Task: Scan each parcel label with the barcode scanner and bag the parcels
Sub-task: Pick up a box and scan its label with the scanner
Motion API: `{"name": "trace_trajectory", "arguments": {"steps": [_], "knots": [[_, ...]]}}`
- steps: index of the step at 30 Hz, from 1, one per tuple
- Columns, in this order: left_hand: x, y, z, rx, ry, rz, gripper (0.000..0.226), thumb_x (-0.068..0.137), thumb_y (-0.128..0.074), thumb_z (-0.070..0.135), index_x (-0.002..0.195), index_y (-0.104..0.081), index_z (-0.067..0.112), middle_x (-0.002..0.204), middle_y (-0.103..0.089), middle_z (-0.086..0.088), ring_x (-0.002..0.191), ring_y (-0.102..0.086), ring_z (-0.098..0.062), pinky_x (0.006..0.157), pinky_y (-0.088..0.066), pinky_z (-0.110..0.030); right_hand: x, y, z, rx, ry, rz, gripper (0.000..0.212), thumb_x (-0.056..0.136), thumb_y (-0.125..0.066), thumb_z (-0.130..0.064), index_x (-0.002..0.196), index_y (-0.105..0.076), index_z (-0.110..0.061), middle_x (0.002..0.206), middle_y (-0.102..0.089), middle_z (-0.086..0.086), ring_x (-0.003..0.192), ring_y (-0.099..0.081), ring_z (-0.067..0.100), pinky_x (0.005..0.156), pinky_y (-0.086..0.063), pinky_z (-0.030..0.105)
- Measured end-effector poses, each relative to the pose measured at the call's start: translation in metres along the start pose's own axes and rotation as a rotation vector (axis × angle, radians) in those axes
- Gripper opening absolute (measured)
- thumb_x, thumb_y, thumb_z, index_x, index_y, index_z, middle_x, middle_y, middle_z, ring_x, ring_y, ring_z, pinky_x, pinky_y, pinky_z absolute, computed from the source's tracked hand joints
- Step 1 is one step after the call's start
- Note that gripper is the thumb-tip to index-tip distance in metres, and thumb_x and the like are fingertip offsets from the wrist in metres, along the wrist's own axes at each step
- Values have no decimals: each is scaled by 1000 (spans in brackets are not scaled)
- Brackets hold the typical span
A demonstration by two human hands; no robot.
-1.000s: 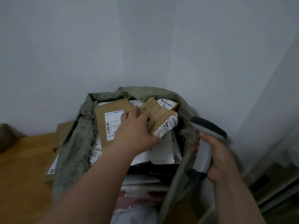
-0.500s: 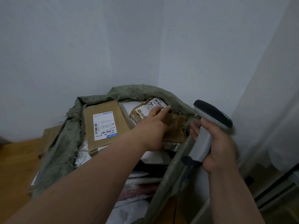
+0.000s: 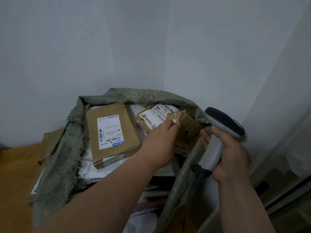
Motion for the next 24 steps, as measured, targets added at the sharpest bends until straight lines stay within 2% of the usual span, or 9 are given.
{"name": "trace_trajectory", "arguments": {"steps": [5,7,10,12,16,18,20,22,24], "knots": [[2,1,-15,21,66,-103,63,84,-65,12,143,-42,20,133,-41,-4,106,-57,-29,79,-50,-38,1,13,-14,111,90,64,47,80,-77,-12,125,-63,-7,118,-71,12,101,-74,20,86,-59,31],[4,-1,-5,21,-2,-156,56,85,-66,14,137,-49,21,129,-44,-3,106,-56,-26,82,-52,-39,1,8,-10,70,94,42,42,70,-81,-14,110,-71,-8,110,-74,11,101,-74,21,86,-59,32],[3,-18,16,93,-145,-299,36,89,-63,19,125,-63,21,132,-46,-2,105,-57,-22,87,-53,-39,1,-5,-6,-54,117,-51,27,57,-86,-21,83,-82,-18,95,-77,6,91,-74,19,68,-60,26],[-4,-34,20,95,-159,-367,29,90,-62,26,118,-67,19,133,-41,-4,99,-57,-22,86,-53,-38,1,-14,-11,-140,188,-116,30,60,-89,-20,89,-83,-23,99,-77,7,94,-74,22,70,-58,25],[-4,-37,6,-303,62,-227,50,87,-69,27,134,-52,21,138,-39,-3,109,-56,-21,91,-48,-28,-3,-31,-16,-261,267,-244,39,66,-84,-34,104,-79,-29,110,-76,5,105,-72,25,83,-57,31],[3,-20,-8,-498,208,-11,60,89,-66,15,138,-36,32,138,-48,-3,116,-58,-22,94,-48,-32,-3,-29,-15,-267,263,-248,40,65,-84,-35,104,-80,-30,109,-77,4,106,-72,26,84,-57,32],[5,-2,-33,-561,389,204,78,88,-65,8,144,-22,42,139,-49,-3,119,-57,-23,95,-46,-34,0,-24,-14,-239,242,-211,42,61,-85,-34,102,-80,-26,107,-77,6,105,-72,29,82,-58,32],[3,-1,-52,-568,532,184,95,88,-68,11,153,-8,46,142,-42,-7,122,-53,-25,94,-42,-33,2,-21,-13,-226,225,-194,42,60,-86,-34,101,-81,-23,105,-77,7,104,-72,30,81,-59,32],[5,-6,-58,-477,544,53,89,88,-69,18,154,-15,46,138,-47,-9,122,-54,-28,96,-43,-34,2,-22,-11,-227,209,-202,42,59,-87,-35,100,-81,-24,105,-77,7,103,-72,28,81,-59,31]]}}
Point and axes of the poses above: each hand's wrist, its own x-axis towards the middle knuckle, its own y-axis out of the back of the hand, z = x × y, the point moved 10 cm from there along x, towards the middle knuckle
